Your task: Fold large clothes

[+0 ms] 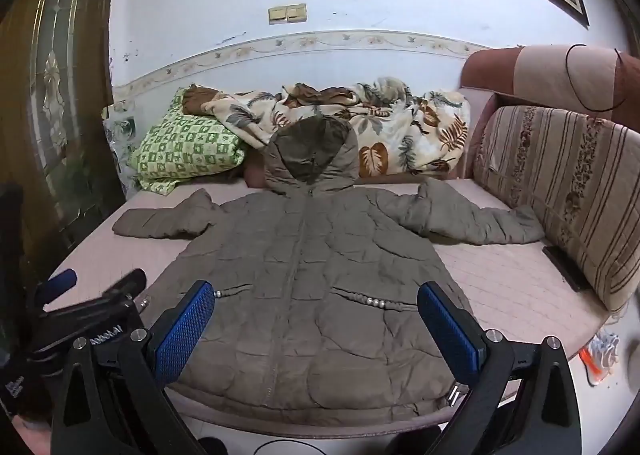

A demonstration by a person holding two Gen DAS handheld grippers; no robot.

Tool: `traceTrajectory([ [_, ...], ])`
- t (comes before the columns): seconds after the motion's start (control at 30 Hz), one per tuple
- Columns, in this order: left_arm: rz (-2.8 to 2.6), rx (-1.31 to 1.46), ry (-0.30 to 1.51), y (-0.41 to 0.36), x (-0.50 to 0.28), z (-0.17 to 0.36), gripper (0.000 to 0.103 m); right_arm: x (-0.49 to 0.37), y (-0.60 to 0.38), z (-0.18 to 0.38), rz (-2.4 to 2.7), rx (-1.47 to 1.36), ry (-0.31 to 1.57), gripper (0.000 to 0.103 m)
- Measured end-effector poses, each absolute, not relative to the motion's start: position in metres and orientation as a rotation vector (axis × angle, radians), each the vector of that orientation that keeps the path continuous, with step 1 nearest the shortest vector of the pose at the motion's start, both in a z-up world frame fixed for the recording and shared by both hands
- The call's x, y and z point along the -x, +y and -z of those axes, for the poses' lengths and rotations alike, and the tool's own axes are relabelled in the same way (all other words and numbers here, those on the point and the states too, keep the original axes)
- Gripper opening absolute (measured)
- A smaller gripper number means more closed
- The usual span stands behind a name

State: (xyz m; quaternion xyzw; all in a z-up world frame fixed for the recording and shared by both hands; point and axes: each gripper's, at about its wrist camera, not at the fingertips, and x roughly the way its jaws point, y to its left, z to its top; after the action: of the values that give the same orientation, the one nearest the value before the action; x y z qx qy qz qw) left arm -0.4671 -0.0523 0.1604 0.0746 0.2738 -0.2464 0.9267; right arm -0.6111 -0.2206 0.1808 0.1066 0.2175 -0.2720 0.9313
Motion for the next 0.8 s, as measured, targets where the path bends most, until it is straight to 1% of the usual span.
traceTrajectory([
  [0.13, 0.509, -0.162, 0.575, -0.054, 0.462, -0.154, 0.103, 0.619, -0.208, -0.164, 0.536, -0.233, 0.483, 0.103],
  [0.2, 0.508, -0.173, 0.587, -0.055, 0.460, -0.150, 0.103, 0.593, -0.226, -0.152, 0.546, -0.221, 0.487, 0.103],
  [0.23, 0.511, -0.177, 0.593, -0.056, 0.459, -0.148, 0.103, 0.596, -0.230, -0.163, 0.543, -0.241, 0.508, 0.103],
  [0.43, 0.507, -0.190, 0.607, -0.060, 0.456, -0.143, 0.103, 0.594, -0.234, -0.172, 0.532, -0.268, 0.537, 0.103],
  [0.8, 0.499, -0.196, 0.624, -0.063, 0.453, -0.140, 0.103, 0.592, -0.238, -0.163, 0.511, -0.269, 0.527, 0.103],
])
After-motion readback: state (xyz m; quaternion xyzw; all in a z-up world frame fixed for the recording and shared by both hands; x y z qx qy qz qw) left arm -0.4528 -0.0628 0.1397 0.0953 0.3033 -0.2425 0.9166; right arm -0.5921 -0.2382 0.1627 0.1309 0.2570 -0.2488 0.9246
